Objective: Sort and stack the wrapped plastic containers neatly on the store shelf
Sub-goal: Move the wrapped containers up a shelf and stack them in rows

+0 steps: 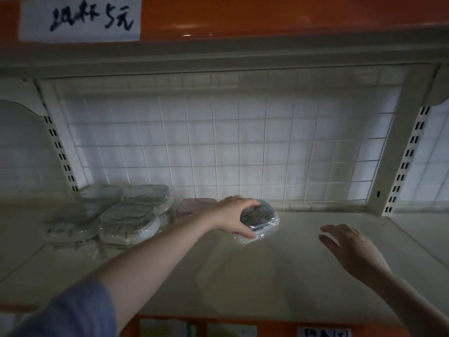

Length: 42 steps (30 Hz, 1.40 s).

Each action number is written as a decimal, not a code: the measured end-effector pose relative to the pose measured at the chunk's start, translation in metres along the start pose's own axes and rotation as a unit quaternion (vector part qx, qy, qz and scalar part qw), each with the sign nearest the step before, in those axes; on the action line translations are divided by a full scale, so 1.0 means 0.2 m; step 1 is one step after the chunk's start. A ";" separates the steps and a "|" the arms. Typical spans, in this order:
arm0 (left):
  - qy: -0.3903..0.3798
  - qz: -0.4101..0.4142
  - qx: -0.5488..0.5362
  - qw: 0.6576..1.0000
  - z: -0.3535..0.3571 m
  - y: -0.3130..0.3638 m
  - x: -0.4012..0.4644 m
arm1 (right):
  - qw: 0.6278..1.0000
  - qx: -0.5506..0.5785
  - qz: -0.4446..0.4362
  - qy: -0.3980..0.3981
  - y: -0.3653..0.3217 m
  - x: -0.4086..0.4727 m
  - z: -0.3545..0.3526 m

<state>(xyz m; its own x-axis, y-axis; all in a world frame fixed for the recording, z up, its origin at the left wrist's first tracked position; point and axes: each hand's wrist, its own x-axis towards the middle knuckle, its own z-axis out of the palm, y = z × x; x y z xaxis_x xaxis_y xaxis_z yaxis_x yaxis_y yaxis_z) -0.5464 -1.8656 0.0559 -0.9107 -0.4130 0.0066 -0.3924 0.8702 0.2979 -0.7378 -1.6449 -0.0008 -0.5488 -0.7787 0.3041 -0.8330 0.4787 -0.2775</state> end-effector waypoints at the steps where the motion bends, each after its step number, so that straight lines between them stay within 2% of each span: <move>1: -0.002 0.003 0.006 1.000 0.01 -0.01 0.03 | 1.000 0.004 0.003 0.001 0.01 0.00 0.01; 10: -0.058 0.017 0.047 0.997 0.06 -0.19 0.25 | 0.999 0.000 0.039 0.006 0.09 0.02 0.07; 16: -0.043 0.048 0.042 0.997 0.09 -0.25 0.31 | 0.999 -0.004 0.050 0.008 0.11 0.04 0.11; 28: -0.031 0.041 0.086 0.995 0.13 -0.28 0.30 | 0.999 -0.004 0.052 0.013 0.13 0.04 0.13; 35: 0.051 -0.003 0.118 0.992 0.18 -0.19 0.22 | 0.999 -0.005 0.043 0.005 0.09 0.01 0.10; 42: 0.214 -0.081 0.111 0.967 0.20 -0.05 -0.04 | 1.000 -0.021 0.016 0.004 0.04 -0.04 0.06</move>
<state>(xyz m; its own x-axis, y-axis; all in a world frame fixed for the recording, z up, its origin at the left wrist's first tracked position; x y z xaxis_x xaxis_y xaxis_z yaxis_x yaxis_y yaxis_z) -0.5402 -1.8607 0.0139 -0.7173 -0.5803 0.3857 -0.5860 0.8019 0.1166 -0.7387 -1.6400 -0.0169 -0.5758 -0.7593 0.3033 -0.8170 0.5201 -0.2490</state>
